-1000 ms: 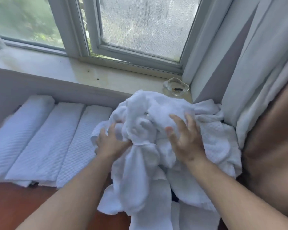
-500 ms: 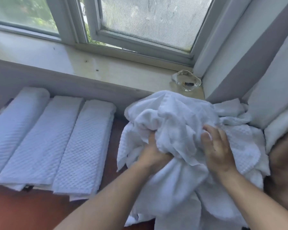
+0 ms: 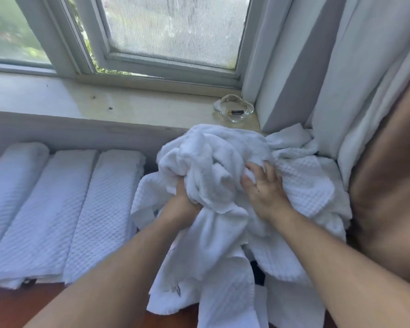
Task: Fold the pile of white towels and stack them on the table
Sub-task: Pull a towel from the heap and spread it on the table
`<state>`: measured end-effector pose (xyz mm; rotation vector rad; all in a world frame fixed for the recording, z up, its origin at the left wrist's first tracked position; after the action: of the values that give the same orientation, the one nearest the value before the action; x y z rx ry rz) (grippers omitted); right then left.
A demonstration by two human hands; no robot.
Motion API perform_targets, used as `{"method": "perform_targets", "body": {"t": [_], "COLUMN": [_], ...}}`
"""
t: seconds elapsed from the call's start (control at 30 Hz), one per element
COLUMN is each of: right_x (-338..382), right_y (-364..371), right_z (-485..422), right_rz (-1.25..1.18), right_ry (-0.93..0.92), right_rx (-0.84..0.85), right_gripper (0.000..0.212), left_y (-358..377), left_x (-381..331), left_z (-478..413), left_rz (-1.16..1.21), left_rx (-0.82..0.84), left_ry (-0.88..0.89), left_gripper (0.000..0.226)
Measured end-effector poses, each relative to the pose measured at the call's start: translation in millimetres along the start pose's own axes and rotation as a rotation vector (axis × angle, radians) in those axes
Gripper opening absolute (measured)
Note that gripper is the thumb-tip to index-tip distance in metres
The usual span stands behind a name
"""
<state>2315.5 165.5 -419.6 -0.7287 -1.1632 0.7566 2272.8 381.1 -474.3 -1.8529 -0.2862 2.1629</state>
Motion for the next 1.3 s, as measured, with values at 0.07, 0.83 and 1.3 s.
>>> {"method": "perform_targets", "body": {"t": [0.07, 0.83, 1.3], "right_x": [4.3, -46.6, -55.1], "right_y": [-9.3, -47.7, 23.8], "right_z": [17.0, 113.7, 69.3], "right_rz": [-0.025, -0.402, -0.591], "right_ry": [-0.037, -0.093, -0.17], "right_rx": [0.02, -0.18, -0.21], "right_gripper": [0.048, 0.012, 0.02], "left_y": [-15.4, 20.5, 29.7], "left_x": [-10.1, -137.6, -78.7], "left_z": [16.6, 118.0, 30.5], "left_rz": [-0.18, -0.926, -1.176], "left_rx": [-0.046, -0.302, -0.354], "left_ry": [0.021, 0.661, 0.646], "left_gripper": [0.074, 0.048, 0.037]}}
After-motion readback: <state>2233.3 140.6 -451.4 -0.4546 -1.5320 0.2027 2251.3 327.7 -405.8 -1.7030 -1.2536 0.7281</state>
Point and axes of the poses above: each hand's wrist, its own z-axis away from the middle knuckle, its own y-axis out of the palm, x = y × z, the point moved 9 cm from there along -z, towards the middle knuckle, and after that the axes turned 14 degrees about y, right-handed, at the moved point
